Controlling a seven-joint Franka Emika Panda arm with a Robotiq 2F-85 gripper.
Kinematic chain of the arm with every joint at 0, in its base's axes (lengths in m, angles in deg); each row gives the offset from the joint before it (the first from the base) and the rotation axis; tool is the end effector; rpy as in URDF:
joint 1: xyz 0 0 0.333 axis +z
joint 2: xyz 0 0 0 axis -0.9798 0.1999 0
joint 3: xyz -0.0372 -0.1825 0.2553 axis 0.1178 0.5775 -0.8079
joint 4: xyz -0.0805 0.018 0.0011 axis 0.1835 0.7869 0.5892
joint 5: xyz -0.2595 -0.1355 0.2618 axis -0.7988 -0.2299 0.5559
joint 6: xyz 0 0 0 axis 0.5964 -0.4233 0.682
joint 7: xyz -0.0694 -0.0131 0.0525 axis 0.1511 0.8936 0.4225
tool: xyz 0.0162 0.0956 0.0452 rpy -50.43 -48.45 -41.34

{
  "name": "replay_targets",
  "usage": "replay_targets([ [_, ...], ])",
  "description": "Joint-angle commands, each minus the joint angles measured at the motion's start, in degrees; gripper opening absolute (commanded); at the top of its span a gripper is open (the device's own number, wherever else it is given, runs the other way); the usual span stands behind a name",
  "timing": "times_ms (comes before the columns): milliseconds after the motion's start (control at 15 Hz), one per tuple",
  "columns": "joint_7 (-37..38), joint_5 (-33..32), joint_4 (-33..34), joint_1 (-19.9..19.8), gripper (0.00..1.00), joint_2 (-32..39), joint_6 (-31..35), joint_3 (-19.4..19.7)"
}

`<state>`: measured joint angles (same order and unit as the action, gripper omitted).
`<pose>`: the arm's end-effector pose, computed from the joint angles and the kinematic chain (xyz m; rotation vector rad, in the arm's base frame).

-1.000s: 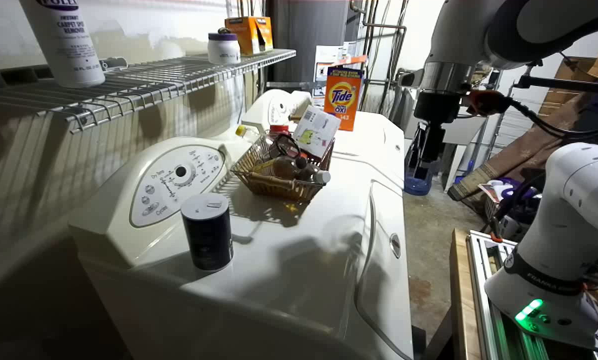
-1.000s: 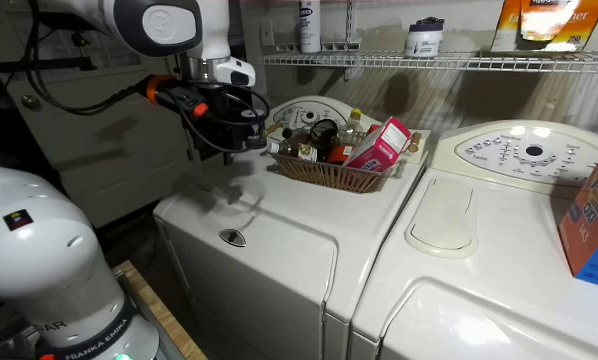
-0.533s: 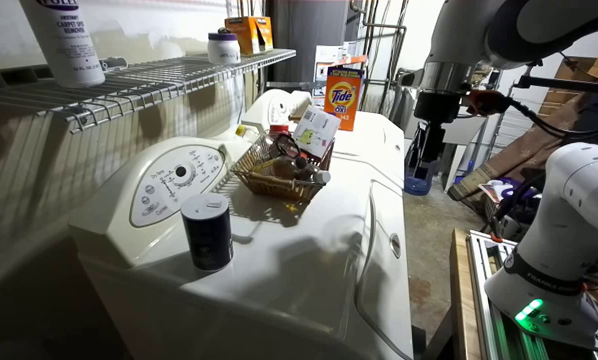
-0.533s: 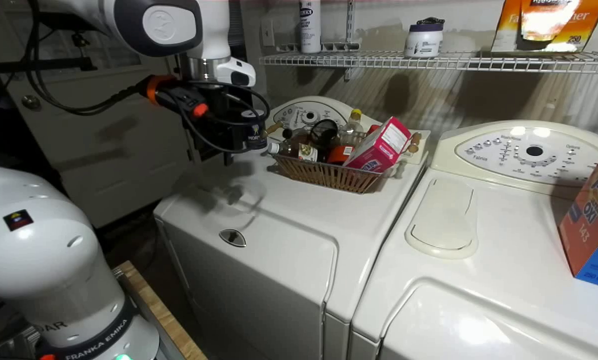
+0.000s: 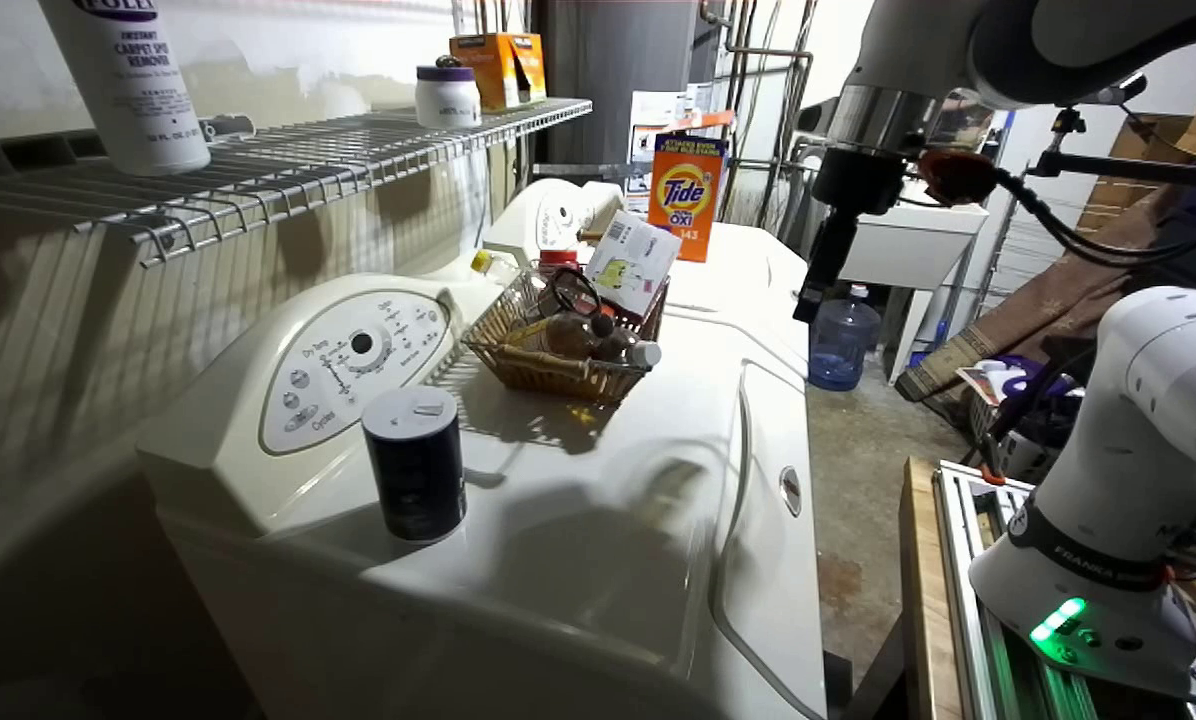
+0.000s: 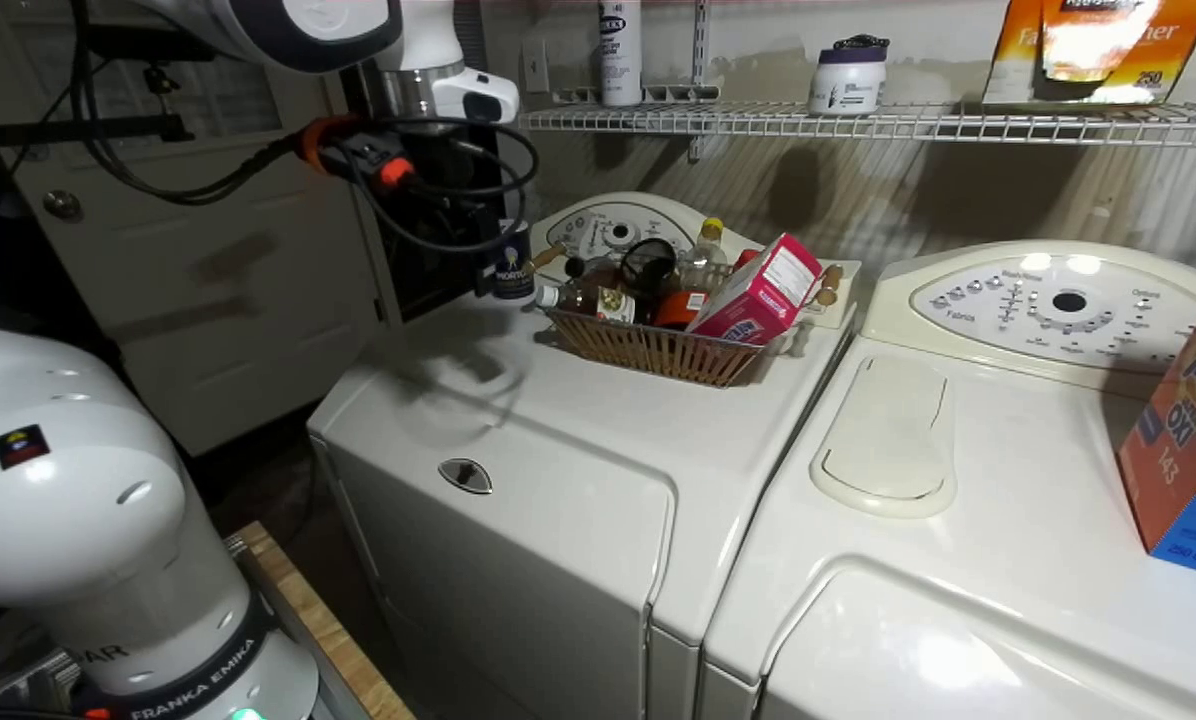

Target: Remove the big glass container from the basket and put it on the table

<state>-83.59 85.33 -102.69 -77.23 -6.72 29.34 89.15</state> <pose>0.3368 0.0105 0.4896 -3.0393 0.0169 -0.1792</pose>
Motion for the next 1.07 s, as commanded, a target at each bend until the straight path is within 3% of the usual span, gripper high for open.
replay_targets([
  [0,6.5,-6.19,3.04,-4.43,1.0,6.03,7.42,-4.33],
  [267,11.43,-12.6,2.85,-6.3,1.0,11.02,15.88,-7.95],
  [467,11.7,-15.76,3.78,-5.34,1.0,14.67,21.53,-9.55],
  [1000,6.53,-18.86,12.54,-2.99,1.0,25.24,24.77,-9.21],
])
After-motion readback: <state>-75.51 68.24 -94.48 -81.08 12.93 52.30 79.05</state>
